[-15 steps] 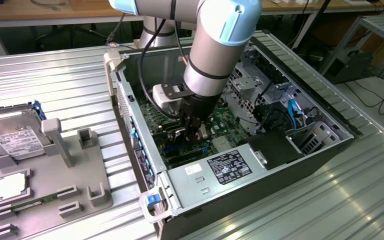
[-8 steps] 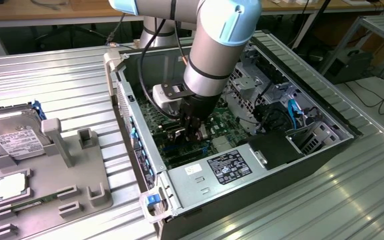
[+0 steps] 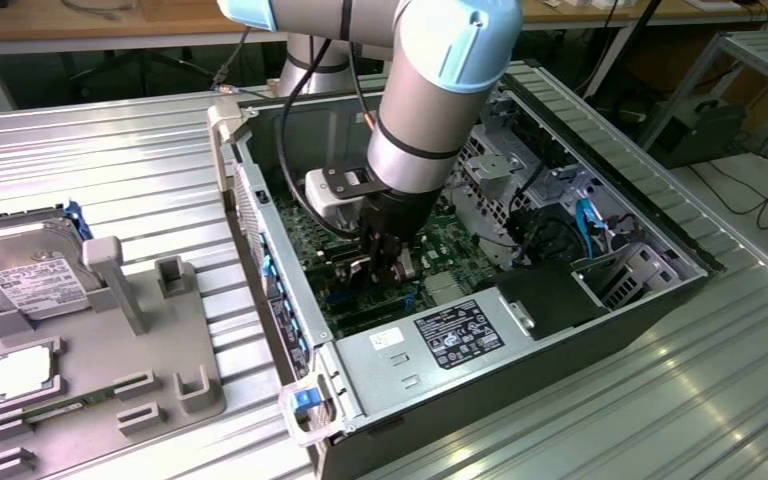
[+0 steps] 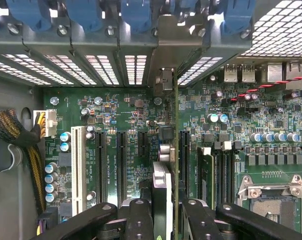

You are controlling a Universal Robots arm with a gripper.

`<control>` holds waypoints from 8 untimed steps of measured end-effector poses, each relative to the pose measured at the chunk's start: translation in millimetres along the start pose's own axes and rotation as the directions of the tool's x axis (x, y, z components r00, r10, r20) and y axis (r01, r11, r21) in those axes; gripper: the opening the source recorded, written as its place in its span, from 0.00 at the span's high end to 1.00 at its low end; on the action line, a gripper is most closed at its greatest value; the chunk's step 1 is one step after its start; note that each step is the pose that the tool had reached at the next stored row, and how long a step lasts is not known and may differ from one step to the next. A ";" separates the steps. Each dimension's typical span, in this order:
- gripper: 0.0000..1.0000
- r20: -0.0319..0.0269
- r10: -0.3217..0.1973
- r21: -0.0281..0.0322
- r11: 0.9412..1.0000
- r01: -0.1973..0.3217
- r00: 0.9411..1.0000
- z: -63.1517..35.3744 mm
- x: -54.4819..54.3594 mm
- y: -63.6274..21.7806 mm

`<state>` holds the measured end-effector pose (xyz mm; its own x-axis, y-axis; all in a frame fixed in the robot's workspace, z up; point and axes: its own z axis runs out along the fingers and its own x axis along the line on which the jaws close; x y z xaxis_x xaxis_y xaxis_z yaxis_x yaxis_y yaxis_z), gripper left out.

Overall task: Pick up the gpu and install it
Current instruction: 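Insert the gpu into the slot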

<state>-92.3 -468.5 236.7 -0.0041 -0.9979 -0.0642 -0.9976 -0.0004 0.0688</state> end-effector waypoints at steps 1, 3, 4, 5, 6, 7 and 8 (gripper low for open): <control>0.72 0.000 0.000 0.000 1.000 0.000 1.000 0.2 -0.1 0.1; 0.72 0.000 0.000 0.000 1.000 0.000 1.000 0.8 -0.4 0.5; 0.72 0.000 0.000 0.000 1.000 0.000 1.000 1.1 -0.6 0.5; 0.72 0.000 0.000 0.000 1.000 0.000 1.000 1.4 -0.8 0.5; 0.72 0.000 -0.001 0.000 1.000 0.001 1.000 2.4 -1.2 0.5; 0.72 0.001 -0.001 0.000 1.000 0.001 1.000 3.6 -1.6 0.6; 0.72 0.000 -0.001 0.000 1.000 0.001 1.000 4.4 -1.9 0.6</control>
<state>-93.2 -466.3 232.4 -0.0027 -0.9979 -0.0642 -0.9976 -0.0017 0.0688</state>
